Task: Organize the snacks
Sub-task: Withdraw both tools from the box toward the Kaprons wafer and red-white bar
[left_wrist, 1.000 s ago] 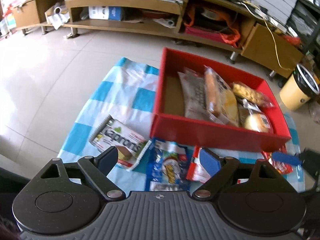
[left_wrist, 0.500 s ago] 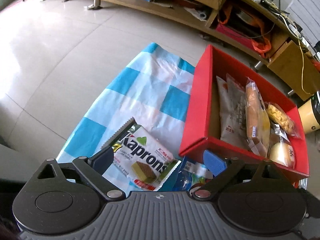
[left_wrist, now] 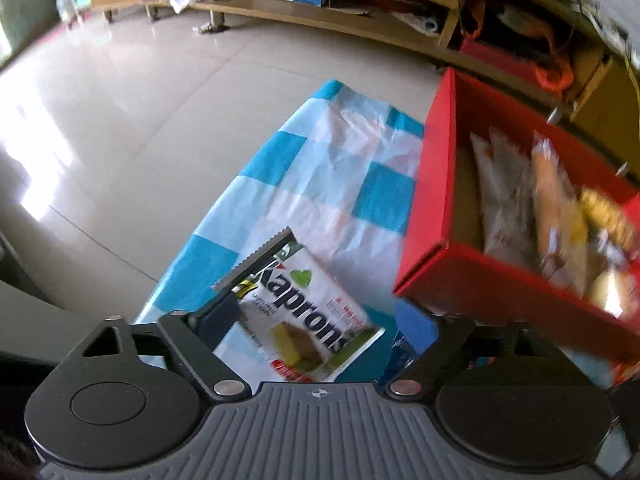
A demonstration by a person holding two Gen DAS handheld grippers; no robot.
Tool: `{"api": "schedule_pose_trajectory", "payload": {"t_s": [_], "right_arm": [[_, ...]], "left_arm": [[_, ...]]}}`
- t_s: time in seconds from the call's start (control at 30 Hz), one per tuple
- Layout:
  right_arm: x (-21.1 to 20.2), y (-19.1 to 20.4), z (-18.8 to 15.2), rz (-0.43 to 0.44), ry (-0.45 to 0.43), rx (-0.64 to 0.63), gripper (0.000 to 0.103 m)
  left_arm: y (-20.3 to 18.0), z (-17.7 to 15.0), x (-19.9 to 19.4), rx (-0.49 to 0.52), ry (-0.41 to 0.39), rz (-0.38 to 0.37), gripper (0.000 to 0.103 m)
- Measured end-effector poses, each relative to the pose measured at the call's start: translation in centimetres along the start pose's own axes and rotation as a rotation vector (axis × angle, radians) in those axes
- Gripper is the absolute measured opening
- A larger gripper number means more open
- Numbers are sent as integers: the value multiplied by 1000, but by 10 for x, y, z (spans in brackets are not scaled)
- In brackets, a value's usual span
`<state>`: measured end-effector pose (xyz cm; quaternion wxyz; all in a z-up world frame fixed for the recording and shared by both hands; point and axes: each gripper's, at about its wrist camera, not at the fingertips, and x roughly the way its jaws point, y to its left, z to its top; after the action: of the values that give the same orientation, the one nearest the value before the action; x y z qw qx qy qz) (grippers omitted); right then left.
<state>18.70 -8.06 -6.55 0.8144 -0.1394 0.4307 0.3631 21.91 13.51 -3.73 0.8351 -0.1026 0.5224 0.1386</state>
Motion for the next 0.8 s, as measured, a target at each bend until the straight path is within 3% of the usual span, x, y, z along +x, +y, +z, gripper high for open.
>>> {"api": "schedule_pose_trajectory", "payload": {"t_s": [0.27,0.4,0.47,0.53,0.6,0.73,0.8], "right_arm": [[-14,18,-13,59,40,-15,80],[-26,28,-26,89,82,-8,79],[-33,27,-32,122,98,14,78],[-38,24,-38,158,113,52,78],[-43,23,-39,135,101,73,78],[-44,16,-31,97,55,121,78],[-40,15,-25,76,42,118,77]], "left_arm": [[-6,-27,-20,101,9,-75,73],[-4,-44,-26,76,76,-180,66],[-2,-45,-34,80,49,-176,71],[-3,-38,-45,131,-19,-156,90],[-1,-27,-49,112,-75,-105,95],[11,-3,-24,-53,-22,-139,96],[14,3,-5,-108,31,-95,93]]}}
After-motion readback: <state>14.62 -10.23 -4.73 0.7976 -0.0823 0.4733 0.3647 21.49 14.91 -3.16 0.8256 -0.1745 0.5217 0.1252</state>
